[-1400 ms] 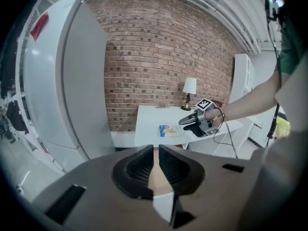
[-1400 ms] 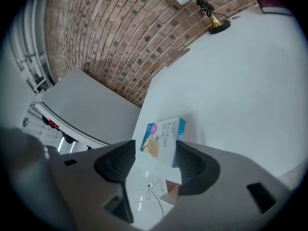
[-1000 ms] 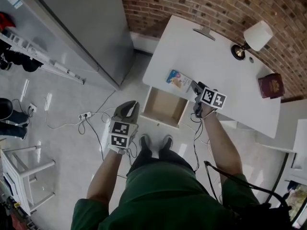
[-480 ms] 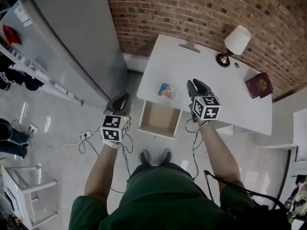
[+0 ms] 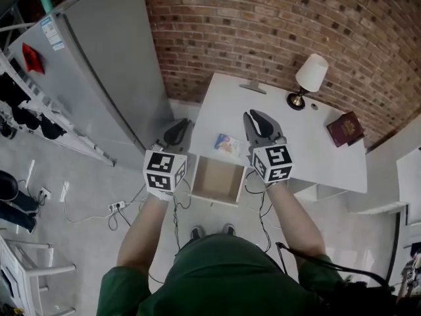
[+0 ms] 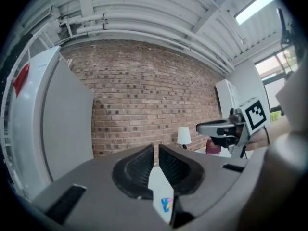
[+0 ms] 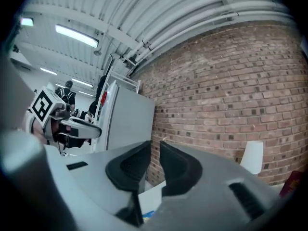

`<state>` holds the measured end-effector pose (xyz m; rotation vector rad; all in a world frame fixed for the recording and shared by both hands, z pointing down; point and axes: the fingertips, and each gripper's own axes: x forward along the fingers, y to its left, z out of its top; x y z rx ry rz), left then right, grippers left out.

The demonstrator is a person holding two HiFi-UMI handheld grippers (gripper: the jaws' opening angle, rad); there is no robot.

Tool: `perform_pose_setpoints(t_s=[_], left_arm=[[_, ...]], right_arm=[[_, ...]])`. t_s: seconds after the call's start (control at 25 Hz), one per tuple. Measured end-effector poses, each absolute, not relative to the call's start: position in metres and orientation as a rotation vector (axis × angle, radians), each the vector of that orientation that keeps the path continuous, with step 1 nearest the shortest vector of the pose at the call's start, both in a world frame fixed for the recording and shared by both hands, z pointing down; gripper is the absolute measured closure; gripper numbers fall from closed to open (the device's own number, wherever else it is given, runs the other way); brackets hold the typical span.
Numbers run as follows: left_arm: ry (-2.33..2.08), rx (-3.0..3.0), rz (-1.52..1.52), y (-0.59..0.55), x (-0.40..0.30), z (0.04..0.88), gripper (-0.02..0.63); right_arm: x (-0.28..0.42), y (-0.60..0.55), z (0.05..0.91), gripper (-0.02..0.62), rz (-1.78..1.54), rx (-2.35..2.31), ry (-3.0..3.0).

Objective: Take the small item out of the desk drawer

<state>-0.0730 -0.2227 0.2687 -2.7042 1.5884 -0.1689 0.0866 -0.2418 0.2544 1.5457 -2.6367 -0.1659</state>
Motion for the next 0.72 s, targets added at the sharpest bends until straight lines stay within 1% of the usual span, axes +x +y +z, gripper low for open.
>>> perform_pose_setpoints(t_s=[0.16,0.36,0.72], left_arm=[[1.552,-2.707,-0.044,-0.216,-0.063,0.237,0.577],[1.550,-2.699,0.068,-0.213,-0.057,0.213,0.577],[1.631,-2.662,0.108,-0.224,-0.077,0.213,0.577]], right_arm=[[0.074,-0.224,0.222,0.546,-0.255,1.549,-2.688],[0.069,-0.214,0.211,0.555,-0.272,1.588,-2.696],[0.076,-0.211,0.205,0.578,-0.411,1.625,-2.620]])
